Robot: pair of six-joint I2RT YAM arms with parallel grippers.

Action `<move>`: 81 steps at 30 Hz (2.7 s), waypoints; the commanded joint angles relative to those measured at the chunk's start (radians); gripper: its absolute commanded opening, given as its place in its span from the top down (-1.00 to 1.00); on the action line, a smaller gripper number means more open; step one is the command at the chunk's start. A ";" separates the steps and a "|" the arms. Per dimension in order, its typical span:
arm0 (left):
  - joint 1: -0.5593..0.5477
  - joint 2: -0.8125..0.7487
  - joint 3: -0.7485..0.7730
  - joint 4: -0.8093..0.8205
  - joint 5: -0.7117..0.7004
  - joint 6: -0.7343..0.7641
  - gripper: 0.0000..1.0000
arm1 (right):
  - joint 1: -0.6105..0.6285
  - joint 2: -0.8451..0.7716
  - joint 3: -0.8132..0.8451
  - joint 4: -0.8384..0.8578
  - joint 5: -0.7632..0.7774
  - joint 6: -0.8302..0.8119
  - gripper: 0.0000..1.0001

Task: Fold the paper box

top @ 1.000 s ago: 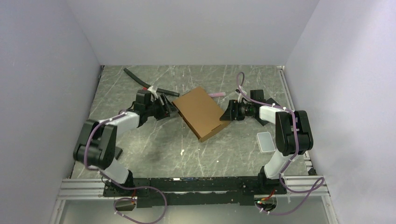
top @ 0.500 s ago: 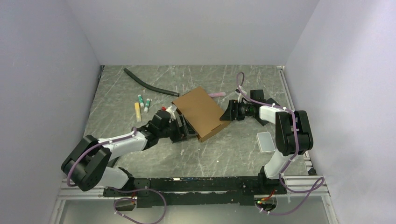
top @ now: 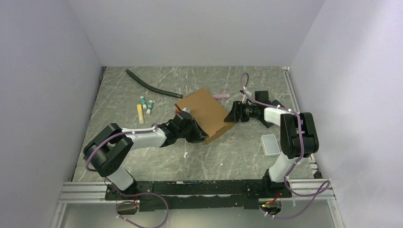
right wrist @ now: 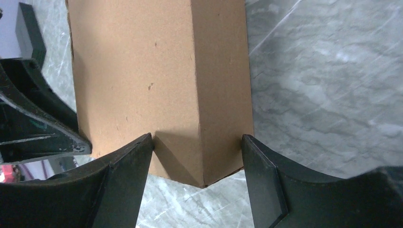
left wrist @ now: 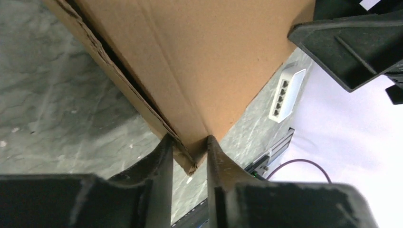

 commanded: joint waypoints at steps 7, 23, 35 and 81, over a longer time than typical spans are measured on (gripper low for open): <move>-0.010 0.060 0.099 0.029 0.054 0.101 0.58 | 0.019 0.024 0.004 -0.067 0.064 -0.060 -0.42; 0.510 -0.083 0.078 -0.146 0.171 0.444 -0.73 | 0.019 0.022 0.002 -0.067 0.069 -0.063 -0.42; 0.536 0.254 0.270 -0.038 0.334 0.352 -0.45 | 0.022 0.036 0.010 -0.077 0.061 -0.065 -0.42; 0.460 0.177 -0.176 0.718 0.383 0.080 -0.99 | -0.077 0.114 0.046 -0.154 -0.030 -0.034 0.39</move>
